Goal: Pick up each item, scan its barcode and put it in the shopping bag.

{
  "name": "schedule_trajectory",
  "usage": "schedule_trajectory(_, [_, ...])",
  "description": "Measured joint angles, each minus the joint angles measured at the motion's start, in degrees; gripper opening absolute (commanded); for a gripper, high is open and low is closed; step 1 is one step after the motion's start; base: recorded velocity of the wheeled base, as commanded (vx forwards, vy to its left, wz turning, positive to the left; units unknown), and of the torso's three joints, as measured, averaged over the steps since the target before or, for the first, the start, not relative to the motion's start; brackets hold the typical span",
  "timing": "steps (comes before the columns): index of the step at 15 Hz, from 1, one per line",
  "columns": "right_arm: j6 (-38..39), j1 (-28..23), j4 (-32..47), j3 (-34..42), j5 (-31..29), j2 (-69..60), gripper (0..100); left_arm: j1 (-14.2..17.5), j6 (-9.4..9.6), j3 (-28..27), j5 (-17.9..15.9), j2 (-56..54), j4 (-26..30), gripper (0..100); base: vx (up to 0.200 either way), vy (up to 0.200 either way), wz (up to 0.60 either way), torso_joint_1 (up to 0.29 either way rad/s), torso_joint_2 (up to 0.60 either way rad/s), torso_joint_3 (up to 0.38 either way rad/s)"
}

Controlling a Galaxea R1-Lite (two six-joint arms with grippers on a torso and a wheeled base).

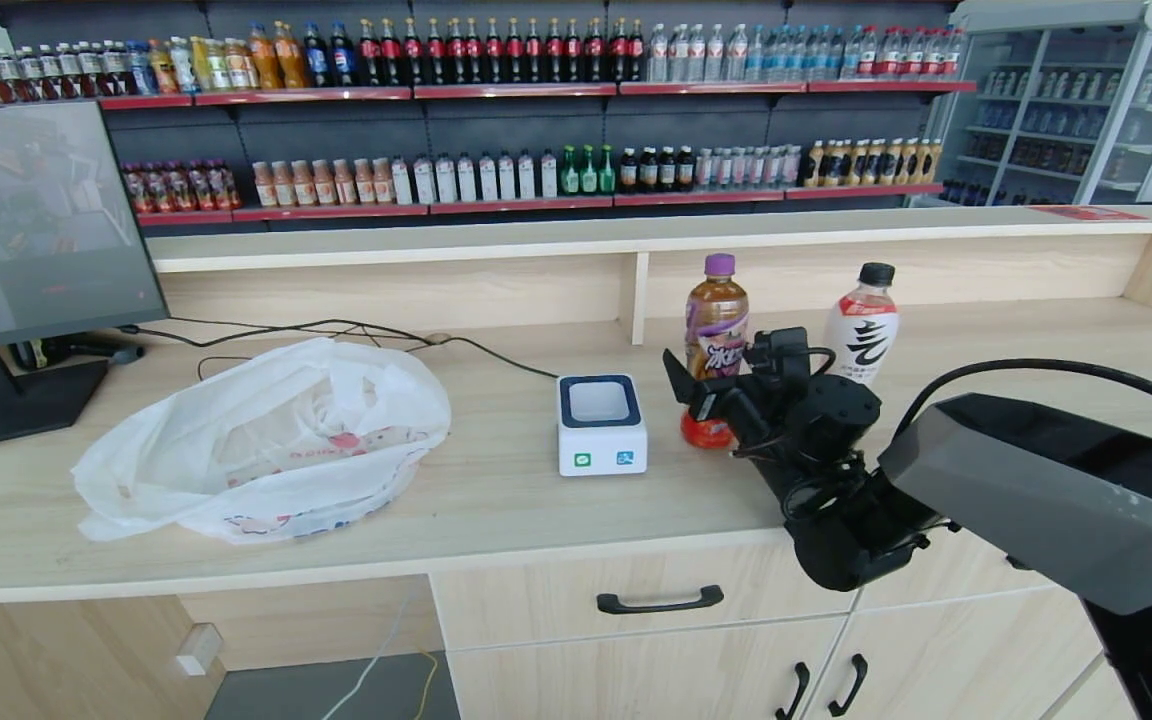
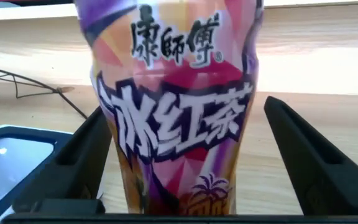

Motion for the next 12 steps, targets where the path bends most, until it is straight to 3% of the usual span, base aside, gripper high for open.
schedule_trajectory(7, [1.1,1.9,0.0,1.7,-2.0,-2.1,0,0.0,0.00,0.0,0.0,0.0,0.0,100,0.000,0.000,0.00,0.000,0.00,0.000])
schedule_trajectory(12, [1.3,2.1,0.0,8.0,-1.9,-6.0,0,0.0,0.00,0.0,0.0,0.0,0.0,100,0.000,0.000,0.00,0.000,0.00,0.000])
